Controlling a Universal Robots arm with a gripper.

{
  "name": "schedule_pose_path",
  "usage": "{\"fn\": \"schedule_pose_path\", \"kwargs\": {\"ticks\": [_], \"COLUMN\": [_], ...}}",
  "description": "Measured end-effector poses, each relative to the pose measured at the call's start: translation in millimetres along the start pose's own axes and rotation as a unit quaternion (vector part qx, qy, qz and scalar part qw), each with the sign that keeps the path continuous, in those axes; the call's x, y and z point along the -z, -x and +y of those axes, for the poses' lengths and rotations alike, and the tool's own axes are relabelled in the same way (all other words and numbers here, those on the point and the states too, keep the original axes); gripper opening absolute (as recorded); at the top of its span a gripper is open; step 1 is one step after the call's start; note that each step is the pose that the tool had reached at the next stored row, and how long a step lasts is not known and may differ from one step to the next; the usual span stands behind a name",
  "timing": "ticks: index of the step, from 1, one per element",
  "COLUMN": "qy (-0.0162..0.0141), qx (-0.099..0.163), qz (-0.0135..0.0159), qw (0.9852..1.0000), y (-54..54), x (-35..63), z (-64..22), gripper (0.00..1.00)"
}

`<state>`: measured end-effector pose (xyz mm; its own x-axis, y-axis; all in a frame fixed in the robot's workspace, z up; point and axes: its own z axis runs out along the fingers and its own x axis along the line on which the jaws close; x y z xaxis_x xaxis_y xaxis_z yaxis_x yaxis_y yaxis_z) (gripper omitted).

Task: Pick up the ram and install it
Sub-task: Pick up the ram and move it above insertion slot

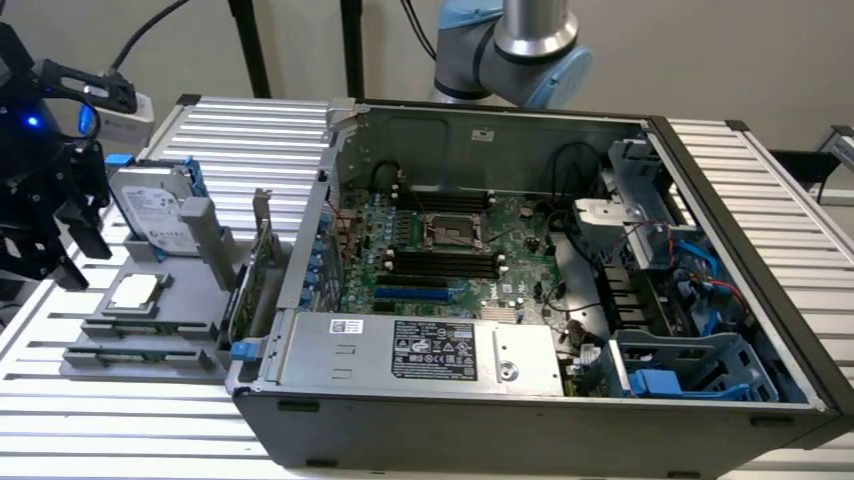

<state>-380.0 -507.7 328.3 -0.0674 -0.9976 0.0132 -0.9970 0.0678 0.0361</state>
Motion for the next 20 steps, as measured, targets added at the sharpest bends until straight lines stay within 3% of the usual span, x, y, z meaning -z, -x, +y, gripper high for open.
{"fn": "schedule_pose_path", "kwargs": {"ticks": [20], "qy": [0.0001], "qx": [-0.009], "qz": [-0.0003], "qw": [1.0000], "y": [-5.5], "x": [-36.5], "z": [-2.0], "gripper": [0.42]}}
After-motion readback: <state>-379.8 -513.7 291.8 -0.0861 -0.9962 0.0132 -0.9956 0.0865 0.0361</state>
